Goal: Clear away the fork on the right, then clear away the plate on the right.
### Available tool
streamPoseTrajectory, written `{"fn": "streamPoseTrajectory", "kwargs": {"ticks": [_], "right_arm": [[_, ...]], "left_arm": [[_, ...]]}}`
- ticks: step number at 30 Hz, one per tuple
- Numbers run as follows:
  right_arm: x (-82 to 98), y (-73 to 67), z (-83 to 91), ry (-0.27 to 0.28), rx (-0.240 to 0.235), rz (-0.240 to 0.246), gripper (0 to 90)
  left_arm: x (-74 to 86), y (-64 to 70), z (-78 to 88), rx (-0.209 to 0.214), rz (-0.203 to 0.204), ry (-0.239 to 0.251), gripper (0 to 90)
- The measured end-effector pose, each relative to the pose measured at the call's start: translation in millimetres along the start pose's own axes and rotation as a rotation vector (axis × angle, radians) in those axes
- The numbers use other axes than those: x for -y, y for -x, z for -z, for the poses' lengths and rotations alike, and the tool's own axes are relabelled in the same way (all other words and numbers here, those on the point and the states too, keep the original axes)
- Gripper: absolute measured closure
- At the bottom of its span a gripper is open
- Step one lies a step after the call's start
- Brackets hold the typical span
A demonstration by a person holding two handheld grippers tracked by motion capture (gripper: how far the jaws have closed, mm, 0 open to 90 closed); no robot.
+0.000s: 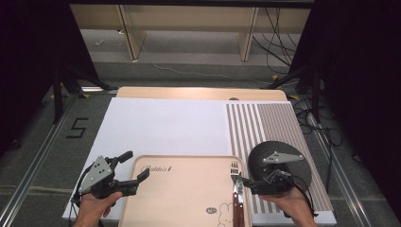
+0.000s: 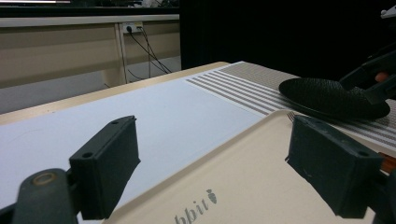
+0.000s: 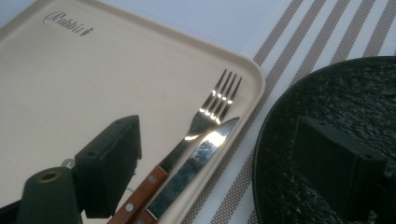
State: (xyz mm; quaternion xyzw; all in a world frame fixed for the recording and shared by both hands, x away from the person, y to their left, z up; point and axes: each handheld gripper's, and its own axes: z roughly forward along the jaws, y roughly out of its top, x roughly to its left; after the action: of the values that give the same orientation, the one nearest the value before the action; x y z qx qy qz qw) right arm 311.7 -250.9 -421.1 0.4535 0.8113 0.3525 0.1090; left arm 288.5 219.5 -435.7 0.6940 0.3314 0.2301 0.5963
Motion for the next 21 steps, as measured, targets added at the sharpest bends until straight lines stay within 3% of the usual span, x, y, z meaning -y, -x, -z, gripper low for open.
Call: {"fn": "streamPoseTrajectory", "kwargs": {"ticks": [2, 3, 6, 9, 11, 14, 15, 18, 21], "right_arm": [[0.2, -0.1, 2.0, -0.013, -0.006, -0.034, 17.0], [1.5, 3.1, 2.0, 0.007, 0.001, -0.018, 17.0], [3.2, 5.8, 5.8, 0.014, -0.011, -0.061, 17.0], [6.5, 12.1, 8.1, 0.030, -0.014, -0.068, 17.0], [9.0, 14.2, 10.4, 0.018, -0.012, -0.106, 17.0], [12.2, 19.5, 12.5, 0.031, 0.000, -0.095, 16.9], [13.4, 19.7, 15.8, 0.013, 0.005, -0.117, 16.9], [17.9, 25.0, 19.3, 0.030, 0.028, -0.111, 16.7], [24.3, 29.1, 23.4, 0.030, 0.049, -0.147, 16.7]], "left_arm": [[0.1, 0.2, 0.2, 0.000, 0.000, 0.000, 15.7], [0.1, 0.1, 0.2, 0.000, 0.000, 0.000, 15.7], [0.2, -0.3, 0.0, -0.002, -0.001, -0.002, 15.7], [0.3, -0.3, -0.6, -0.002, -0.002, -0.004, 15.7], [0.1, 0.1, -0.8, -0.001, -0.004, -0.004, 15.7], [-0.4, 0.5, -1.1, 0.001, -0.004, -0.001, 15.7], [-0.4, 0.4, -1.2, 0.002, -0.007, -0.002, 15.7], [-0.3, -0.3, -2.8, 0.005, -0.003, 0.001, 15.7], [-0.2, 0.8, -4.0, 0.010, -0.011, -0.008, 15.7]]}}
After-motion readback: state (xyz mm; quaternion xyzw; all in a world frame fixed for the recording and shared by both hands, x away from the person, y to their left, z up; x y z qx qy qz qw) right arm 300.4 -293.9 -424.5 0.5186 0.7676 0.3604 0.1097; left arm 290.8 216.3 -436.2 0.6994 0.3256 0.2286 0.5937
